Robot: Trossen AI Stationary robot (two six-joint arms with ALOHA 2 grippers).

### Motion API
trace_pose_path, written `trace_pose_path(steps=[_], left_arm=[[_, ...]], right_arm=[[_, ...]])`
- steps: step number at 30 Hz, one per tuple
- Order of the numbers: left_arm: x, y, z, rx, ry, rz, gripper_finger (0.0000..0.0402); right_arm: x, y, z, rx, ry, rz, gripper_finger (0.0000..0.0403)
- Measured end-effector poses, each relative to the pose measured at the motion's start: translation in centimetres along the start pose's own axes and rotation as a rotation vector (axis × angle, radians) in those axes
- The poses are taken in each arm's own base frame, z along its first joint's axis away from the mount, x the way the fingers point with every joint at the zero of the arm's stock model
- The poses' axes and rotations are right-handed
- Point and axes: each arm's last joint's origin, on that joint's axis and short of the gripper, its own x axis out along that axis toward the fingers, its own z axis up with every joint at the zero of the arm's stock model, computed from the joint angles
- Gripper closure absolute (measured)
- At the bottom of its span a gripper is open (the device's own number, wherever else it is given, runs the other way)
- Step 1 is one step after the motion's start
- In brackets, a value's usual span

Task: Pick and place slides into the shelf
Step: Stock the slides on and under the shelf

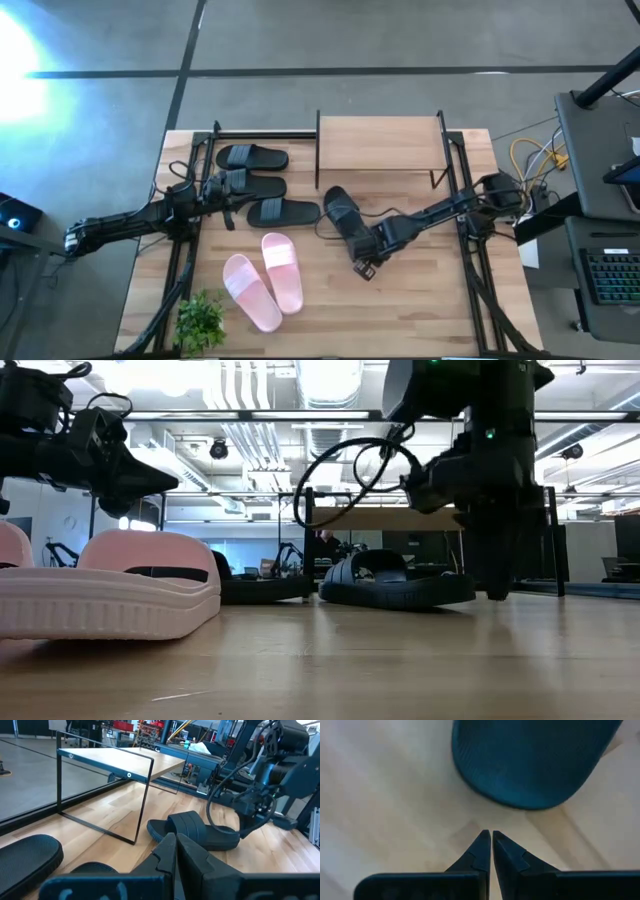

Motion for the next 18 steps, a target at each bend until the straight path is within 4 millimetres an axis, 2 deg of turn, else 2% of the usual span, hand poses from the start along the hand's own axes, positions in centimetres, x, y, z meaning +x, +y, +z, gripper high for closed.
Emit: trace_pose_path(steps=[8,18], left_arm=[[0.0,0.0,0.0,0.0,-0.001,0.0,0.0402],[0.0,0.0,0.0,0.0,0.0,0.0,0.0402]], right_arm=[[-1.0,0.6,1.8,-0.054,-0.13,-0.008,0.039],[-2.3,-0.7,6.3,-0.035,-0.279,0.046,0.039]])
